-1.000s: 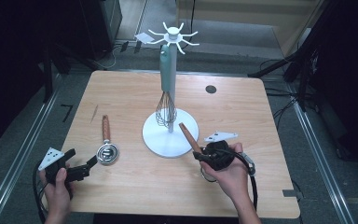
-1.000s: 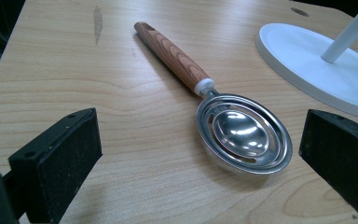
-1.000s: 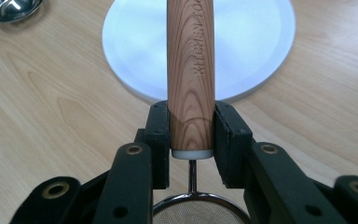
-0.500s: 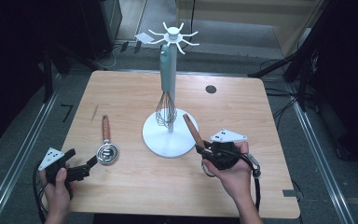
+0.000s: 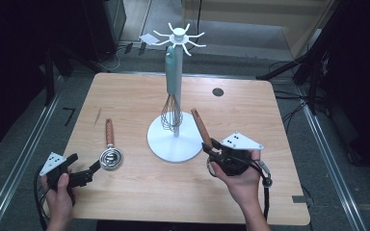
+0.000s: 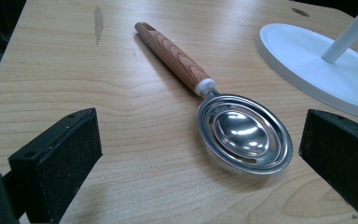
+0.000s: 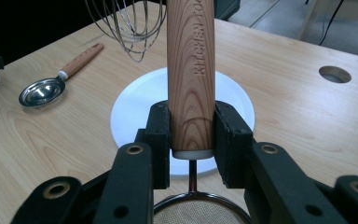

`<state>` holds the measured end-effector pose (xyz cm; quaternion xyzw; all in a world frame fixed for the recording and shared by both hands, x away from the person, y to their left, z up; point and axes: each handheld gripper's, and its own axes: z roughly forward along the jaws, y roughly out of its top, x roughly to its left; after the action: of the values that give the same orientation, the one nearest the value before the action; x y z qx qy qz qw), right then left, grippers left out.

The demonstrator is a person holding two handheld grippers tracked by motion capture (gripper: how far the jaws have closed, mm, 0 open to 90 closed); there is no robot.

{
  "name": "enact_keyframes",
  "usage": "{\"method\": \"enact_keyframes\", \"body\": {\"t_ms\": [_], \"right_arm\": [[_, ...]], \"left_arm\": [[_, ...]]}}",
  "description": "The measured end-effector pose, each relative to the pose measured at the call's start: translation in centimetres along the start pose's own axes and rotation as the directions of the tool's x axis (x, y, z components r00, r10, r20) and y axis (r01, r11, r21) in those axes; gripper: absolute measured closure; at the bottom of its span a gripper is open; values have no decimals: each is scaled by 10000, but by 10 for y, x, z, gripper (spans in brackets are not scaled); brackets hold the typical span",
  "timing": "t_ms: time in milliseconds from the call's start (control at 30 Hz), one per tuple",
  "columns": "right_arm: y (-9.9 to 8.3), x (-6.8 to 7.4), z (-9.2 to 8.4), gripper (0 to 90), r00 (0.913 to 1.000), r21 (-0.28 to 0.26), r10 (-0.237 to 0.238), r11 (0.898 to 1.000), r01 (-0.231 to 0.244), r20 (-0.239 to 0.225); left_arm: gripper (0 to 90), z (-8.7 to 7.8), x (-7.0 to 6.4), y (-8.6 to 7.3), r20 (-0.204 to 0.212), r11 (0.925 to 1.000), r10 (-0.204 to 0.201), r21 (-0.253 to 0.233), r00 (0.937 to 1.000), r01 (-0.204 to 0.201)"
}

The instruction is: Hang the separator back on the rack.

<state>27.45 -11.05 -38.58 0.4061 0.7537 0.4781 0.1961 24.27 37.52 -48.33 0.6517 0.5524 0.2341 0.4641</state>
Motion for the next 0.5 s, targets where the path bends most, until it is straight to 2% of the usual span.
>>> {"method": "enact_keyframes", "body": {"t_ms": [200,333,500], "right_arm": [[4,-1,-7,712,9997,-443,254,9987,-253,4],[8,0,-15,712,9997,-917,172,9957,-155,176],[10,5,-19,712,10000,-1289,26,9917,-21,41]], "left_arm": [[0,0,0,0,-7,10000,-3,7,10000,3],[0,0,0,0,-11,10000,3,3,10000,-3],[0,0,0,0,-25,10000,13,-1,10000,-13]]}}
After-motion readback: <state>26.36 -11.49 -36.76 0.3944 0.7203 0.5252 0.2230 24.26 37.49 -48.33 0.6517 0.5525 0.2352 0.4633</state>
